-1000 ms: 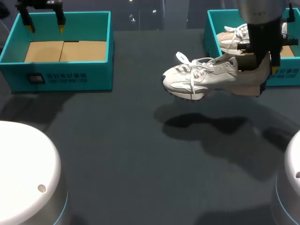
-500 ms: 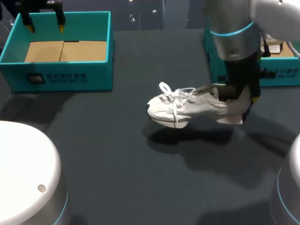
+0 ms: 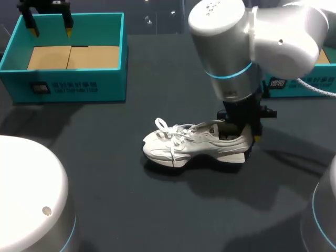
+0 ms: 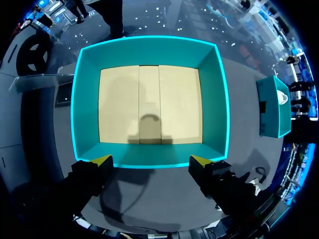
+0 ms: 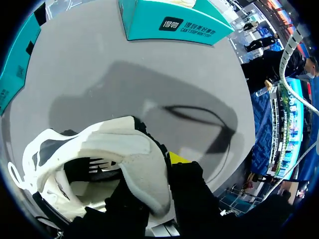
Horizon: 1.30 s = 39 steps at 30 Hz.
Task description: Take the shoe out of the shoebox, open the shoe tongue, remove and reinsert the insole, then place the shoe into the shoebox
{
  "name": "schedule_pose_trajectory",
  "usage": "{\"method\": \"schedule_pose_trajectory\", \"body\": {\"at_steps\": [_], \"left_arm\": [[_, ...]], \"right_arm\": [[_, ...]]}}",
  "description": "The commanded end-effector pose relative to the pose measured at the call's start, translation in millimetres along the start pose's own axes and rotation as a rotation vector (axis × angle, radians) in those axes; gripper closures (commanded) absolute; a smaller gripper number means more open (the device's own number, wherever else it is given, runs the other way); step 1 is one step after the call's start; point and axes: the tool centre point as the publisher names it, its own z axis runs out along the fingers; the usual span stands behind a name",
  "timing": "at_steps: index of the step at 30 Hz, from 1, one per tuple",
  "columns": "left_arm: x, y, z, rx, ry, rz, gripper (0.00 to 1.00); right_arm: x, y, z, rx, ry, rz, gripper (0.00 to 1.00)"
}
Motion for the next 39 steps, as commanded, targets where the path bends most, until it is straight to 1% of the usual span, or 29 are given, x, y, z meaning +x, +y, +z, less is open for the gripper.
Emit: {"method": "schedule_pose_trajectory", "body": {"at_steps": [1, 5, 10, 17, 26, 31, 39], "left_arm": [[-0.2, 0, 0, -0.001, 0.000, 0.000, 0.00], [-0.2, 0, 0, -0.001, 0.000, 0.000, 0.00], [-0.2, 0, 0, -0.001, 0.000, 0.000, 0.00], [-0.2, 0, 0, -0.001, 0.000, 0.000, 0.00], [-0.2, 0, 0, -0.001, 0.000, 0.000, 0.00], [-0.2, 0, 0, -0.001, 0.000, 0.000, 0.00], [-0.2, 0, 0, -0.001, 0.000, 0.000, 0.00]], "right_arm": [[9.1, 0.1, 14, 0.003, 0.007, -0.012, 1.00], [13.0, 2.2, 24, 0.007, 0.015, -0.025, 1.00], [18.8, 2.4, 37, 0.013, 0.000, -0.046, 1.00], [23.9, -0.5, 54, 0.048, 0.013, -0.041, 1.00], [26.9, 0.3, 66, 0.070, 0.039, -0.028, 1.00], [31.8, -0.9, 69, 0.074, 0.036, -0.049, 1.00], [33.4, -0.9, 73, 0.068, 0.039, -0.089, 1.00]]}}
